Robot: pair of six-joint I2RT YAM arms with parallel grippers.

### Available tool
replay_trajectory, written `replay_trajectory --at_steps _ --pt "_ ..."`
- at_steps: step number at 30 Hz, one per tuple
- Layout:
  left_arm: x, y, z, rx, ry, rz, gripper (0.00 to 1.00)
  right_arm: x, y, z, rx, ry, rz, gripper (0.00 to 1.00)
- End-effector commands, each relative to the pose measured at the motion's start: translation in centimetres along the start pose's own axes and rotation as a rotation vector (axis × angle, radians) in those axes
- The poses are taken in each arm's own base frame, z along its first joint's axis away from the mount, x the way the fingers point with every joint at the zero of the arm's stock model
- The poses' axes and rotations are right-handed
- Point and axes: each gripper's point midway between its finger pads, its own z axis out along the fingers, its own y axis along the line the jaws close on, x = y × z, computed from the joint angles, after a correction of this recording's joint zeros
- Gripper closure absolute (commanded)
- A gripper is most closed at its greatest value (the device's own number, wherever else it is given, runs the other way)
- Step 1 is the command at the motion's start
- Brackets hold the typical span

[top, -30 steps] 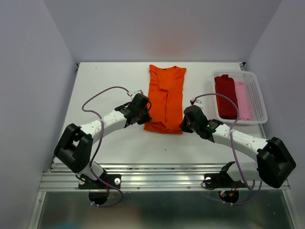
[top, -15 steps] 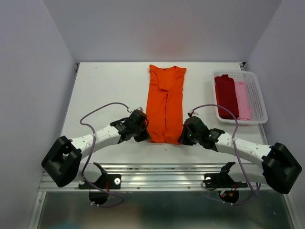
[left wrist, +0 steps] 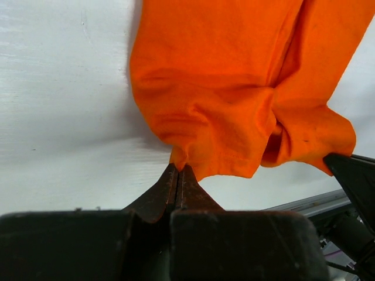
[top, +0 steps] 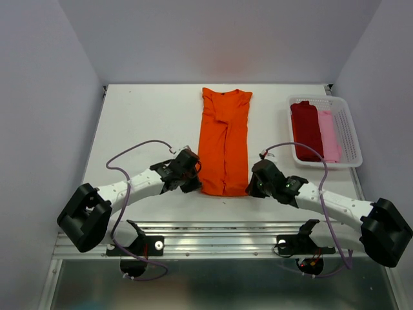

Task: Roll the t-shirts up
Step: Roll the T-shirt to the center of the board.

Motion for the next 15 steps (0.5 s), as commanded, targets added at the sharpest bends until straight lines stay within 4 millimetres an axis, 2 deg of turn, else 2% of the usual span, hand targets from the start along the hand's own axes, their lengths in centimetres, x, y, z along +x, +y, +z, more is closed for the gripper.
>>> replay_trajectory --at_steps 1,7,13,15 --pt "-1.4 -1.3 -0.8 0.015 -0.043 0.009 1.00 -2.0 1.0 -0.9 -0.002 -0.061 -0.009 0.99" --pt "1.7 0.8 -0.7 0.013 0.053 0.012 1.00 0.8 0.5 -1.1 -0.037 0.038 -0.002 0.99" --pt "4.8 1.2 -0.5 0.015 0.130 0.035 1.00 2.5 -0.1 -1.4 -0.037 0.097 -0.005 0.99" --pt "5.2 1.2 -0.4 0.010 0.137 0.028 1.00 2.7 -0.3 -1.3 -0.033 0.103 0.002 0.99"
